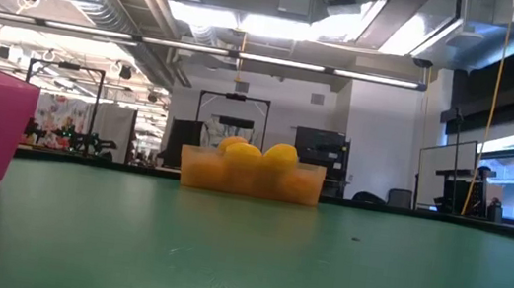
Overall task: Sort produce into baskets
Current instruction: Put the tomato leaf into the red bin
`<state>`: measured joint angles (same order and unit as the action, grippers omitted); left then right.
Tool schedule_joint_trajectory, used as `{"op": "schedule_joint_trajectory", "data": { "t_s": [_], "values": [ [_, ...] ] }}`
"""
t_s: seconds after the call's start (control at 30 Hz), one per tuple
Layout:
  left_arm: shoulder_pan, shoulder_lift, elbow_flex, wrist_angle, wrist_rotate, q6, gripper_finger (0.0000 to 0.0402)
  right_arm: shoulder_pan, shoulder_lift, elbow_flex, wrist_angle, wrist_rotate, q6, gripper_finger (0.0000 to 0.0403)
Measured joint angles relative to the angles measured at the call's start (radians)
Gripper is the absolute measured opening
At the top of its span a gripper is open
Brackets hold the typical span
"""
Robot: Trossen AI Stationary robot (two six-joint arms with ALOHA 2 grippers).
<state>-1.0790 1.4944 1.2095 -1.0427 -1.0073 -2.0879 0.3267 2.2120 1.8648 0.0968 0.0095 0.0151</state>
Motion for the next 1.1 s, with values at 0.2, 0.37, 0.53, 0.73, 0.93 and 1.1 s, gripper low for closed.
{"op": "schedule_joint_trajectory", "data": {
  "t_s": [0.2,0.37,0.53,0.73,0.93,1.1],
  "values": [
    [0.002,0.000,0.000,-0.031,-0.022,-0.008,0.0185,0.006,0.020,0.001,0.016,-0.028,0.005,0.0374],
    [0.009,0.000,-0.002,-0.070,-0.023,-0.023,0.0185,0.007,0.065,0.001,0.041,-0.051,0.030,0.0374],
    [0.013,0.000,-0.021,-0.092,-0.016,-0.053,0.0185,0.007,0.086,0.001,0.028,-0.066,0.045,0.0374],
    [0.003,0.001,-0.025,-0.092,-0.004,-0.074,0.0185,0.007,0.087,0.001,-0.029,0.055,0.087,0.0374],
    [-0.023,0.001,-0.025,-0.094,0.046,-0.079,0.0185,0.006,0.086,0.001,-0.022,0.071,0.085,0.0374],
    [-0.023,0.001,-0.025,-0.103,0.047,-0.070,0.0185,0.015,0.086,0.001,-0.048,-0.004,0.083,0.0374]
  ]
}}
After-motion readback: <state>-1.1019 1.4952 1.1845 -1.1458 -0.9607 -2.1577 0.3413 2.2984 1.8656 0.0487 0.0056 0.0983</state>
